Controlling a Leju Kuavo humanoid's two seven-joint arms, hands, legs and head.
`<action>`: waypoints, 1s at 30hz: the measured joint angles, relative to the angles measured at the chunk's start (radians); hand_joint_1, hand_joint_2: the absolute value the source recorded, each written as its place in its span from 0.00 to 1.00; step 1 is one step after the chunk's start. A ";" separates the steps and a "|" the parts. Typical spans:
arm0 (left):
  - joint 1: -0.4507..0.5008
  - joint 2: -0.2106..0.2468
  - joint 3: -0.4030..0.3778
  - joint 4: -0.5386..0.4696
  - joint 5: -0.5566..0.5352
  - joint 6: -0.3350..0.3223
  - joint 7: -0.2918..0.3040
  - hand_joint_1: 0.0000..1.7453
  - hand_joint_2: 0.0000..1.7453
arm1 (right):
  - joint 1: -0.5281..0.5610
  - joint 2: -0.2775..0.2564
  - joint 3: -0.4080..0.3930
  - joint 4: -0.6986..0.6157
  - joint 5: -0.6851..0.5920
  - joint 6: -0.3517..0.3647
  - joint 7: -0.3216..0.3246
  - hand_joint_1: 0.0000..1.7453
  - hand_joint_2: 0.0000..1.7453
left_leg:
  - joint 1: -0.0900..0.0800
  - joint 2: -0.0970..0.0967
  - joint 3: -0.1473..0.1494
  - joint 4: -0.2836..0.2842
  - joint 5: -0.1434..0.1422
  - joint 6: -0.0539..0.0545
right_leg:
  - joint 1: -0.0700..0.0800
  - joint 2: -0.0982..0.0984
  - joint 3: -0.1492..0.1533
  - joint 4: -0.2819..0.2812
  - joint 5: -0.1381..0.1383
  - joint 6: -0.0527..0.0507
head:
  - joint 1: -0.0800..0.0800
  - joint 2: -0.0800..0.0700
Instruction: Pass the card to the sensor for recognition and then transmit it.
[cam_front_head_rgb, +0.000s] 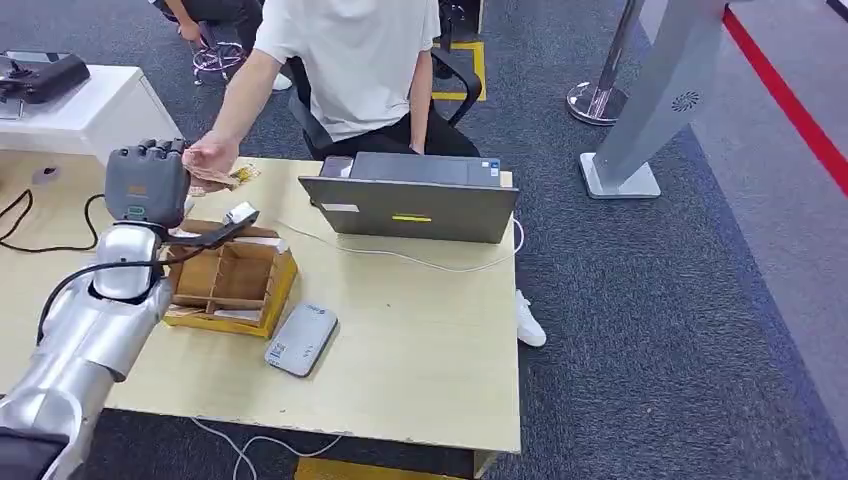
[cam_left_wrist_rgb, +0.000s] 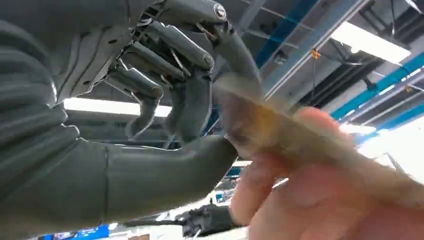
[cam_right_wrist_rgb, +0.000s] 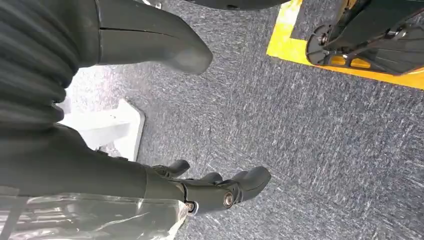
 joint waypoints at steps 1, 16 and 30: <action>-0.002 -0.005 0.000 0.011 0.005 0.000 -0.008 0.00 1.00 | 0.000 0.000 0.000 0.000 -0.001 0.000 -0.002 0.00 1.00 | 0.000 0.000 0.000 0.000 0.000 0.000 | 0.000 0.000 0.000 0.000 0.000 0.000 | 0.000 0.000; 0.207 0.077 0.087 -0.156 0.053 0.002 -0.130 0.00 1.00 | 0.007 -0.001 -0.010 0.000 -0.031 -0.006 -0.008 0.00 1.00 | 0.000 0.005 0.000 -0.002 -0.001 -0.001 | 0.000 0.005 -0.002 0.001 -0.001 -0.001 | 0.003 0.000; 0.795 0.318 1.177 -0.461 0.431 -0.068 -0.675 0.00 1.00 | 0.019 -0.002 -0.043 0.000 -0.051 -0.019 -0.033 0.00 1.00 | 0.006 0.009 -0.002 -0.005 -0.007 -0.005 | 0.005 0.008 -0.003 0.001 -0.007 -0.003 | 0.001 0.000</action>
